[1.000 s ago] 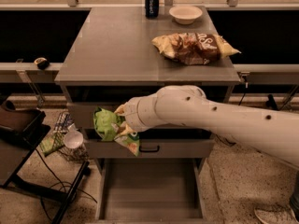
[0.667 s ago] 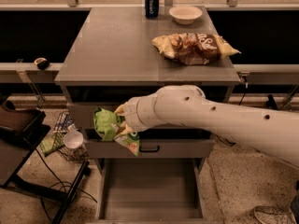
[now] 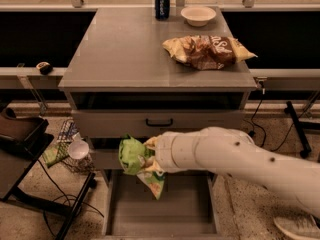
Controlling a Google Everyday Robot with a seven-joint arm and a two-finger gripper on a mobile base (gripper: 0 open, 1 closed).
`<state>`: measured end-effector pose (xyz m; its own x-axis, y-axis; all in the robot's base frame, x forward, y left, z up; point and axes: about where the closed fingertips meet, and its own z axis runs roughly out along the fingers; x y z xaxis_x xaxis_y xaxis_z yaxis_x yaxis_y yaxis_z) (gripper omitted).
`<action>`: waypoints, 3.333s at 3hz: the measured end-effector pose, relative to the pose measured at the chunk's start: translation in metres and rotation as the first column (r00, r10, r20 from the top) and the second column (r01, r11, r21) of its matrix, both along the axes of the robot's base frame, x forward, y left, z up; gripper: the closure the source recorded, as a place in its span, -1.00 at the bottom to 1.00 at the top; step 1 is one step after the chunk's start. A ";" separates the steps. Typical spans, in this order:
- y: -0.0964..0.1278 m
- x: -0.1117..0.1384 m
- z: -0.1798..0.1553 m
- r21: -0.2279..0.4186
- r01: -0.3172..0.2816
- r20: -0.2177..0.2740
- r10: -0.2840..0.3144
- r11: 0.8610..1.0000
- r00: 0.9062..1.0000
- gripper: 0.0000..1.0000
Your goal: Place green rice chip bag into bottom drawer
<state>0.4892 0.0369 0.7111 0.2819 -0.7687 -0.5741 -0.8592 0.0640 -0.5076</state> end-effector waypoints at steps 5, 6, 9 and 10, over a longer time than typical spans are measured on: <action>-0.260 -0.088 -0.236 0.136 0.464 -0.186 -0.437 0.876 0.880 1.00; -0.257 -0.087 -0.234 0.140 0.459 -0.184 -0.433 0.877 0.883 1.00; -0.175 -0.033 -0.318 0.256 0.328 -0.306 -0.246 0.909 0.920 1.00; -0.124 0.000 -0.345 0.290 0.260 -0.328 -0.160 0.921 0.931 1.00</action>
Offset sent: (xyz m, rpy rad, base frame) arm -0.1593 -0.2331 -0.1565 0.2918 0.0674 -0.3725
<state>0.4893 -0.0866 0.3660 -0.0846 -0.5494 -0.8313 -0.9131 0.3767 -0.1560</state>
